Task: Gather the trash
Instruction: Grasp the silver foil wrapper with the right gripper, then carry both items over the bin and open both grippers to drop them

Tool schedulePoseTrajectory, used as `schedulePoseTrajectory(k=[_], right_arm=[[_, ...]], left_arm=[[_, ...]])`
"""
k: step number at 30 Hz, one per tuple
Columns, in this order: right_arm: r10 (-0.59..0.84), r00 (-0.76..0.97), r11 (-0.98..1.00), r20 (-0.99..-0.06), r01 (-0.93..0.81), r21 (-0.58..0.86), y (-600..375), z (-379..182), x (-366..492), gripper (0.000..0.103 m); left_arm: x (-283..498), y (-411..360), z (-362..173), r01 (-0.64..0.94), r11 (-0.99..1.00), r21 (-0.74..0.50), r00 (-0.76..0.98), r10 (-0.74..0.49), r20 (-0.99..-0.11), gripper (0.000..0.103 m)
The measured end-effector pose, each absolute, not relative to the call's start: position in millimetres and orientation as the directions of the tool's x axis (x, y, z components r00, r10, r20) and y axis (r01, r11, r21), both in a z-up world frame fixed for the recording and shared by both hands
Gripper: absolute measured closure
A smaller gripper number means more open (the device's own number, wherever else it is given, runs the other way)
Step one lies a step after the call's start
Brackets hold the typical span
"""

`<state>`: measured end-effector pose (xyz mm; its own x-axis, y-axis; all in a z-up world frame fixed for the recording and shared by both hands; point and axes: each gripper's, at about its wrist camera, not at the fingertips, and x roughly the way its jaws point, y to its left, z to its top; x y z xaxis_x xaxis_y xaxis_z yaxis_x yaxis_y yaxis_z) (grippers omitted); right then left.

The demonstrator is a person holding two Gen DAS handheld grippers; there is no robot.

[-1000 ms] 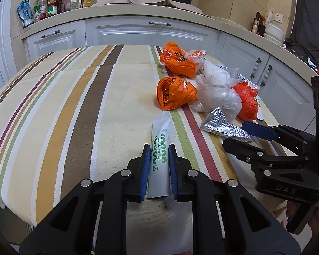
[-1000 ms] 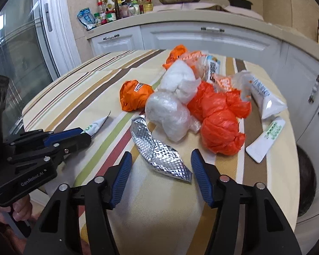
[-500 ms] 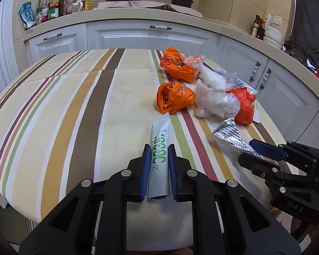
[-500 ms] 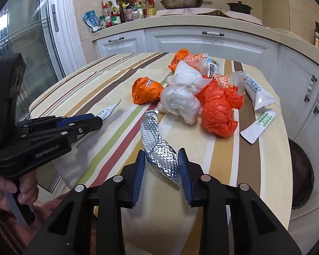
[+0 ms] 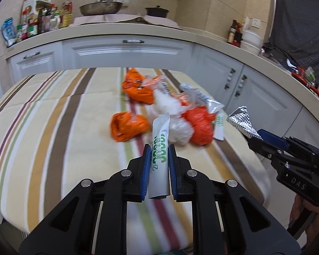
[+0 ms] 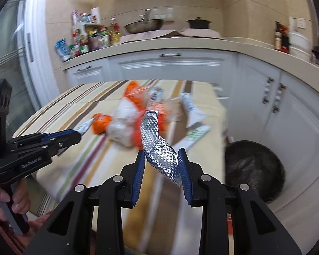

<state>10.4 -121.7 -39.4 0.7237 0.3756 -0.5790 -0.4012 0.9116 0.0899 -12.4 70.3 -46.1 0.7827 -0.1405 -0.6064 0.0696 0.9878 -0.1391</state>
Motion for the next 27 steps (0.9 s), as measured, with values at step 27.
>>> schedulePoseTrajectory(k=[27], right_arm=[[0.043,0.823,0.995,-0.566,0.013,0.095,-296.1,-76.3,95.6,0.070]], left_arm=[[135.6,-165.9,-52.3,0.323,0.946,0.008,0.731,-0.244,-0.637,0.087]])
